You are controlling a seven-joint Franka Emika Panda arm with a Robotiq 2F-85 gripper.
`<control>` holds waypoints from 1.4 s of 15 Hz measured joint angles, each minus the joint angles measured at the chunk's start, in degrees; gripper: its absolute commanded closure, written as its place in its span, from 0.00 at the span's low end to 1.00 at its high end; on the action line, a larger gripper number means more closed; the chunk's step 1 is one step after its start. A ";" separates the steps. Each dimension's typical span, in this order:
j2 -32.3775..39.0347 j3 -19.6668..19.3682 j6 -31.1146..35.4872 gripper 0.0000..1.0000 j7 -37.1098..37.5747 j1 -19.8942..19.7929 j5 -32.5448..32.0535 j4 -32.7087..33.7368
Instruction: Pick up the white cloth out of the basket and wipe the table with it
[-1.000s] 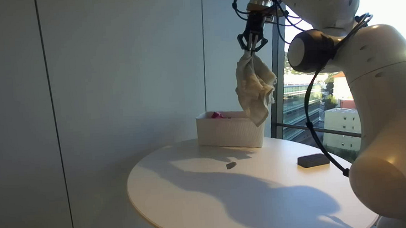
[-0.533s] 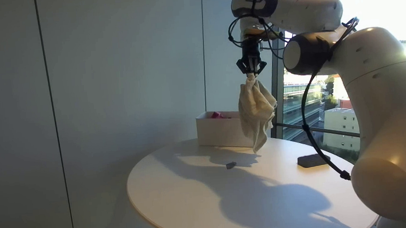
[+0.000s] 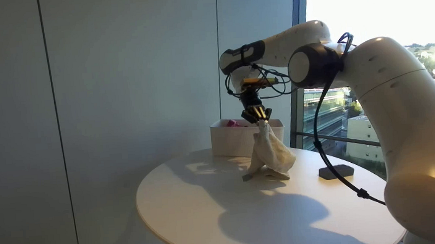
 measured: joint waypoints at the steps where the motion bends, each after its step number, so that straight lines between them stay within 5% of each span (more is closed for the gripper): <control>1: 0.35 -0.08 -0.02 0.93 -0.18 1.12 -0.02 -2.88; 4: 0.59 0.75 1.87 0.94 -1.00 3.67 -0.17 -10.43; 9: -0.74 -0.09 14.80 0.94 -2.93 6.76 -0.10 -18.58; 16: -5.95 -1.90 40.94 0.93 -4.13 6.91 0.06 -28.66; 17: -7.06 -1.96 44.60 0.66 -4.13 6.92 0.11 -30.78; 18: -8.47 -1.99 47.43 0.64 -4.12 6.99 0.20 -32.95; 19: -10.06 -2.04 49.78 0.84 -4.10 7.10 0.20 -35.24; 21: -12.43 -2.24 52.57 0.71 -4.07 7.30 0.20 -38.44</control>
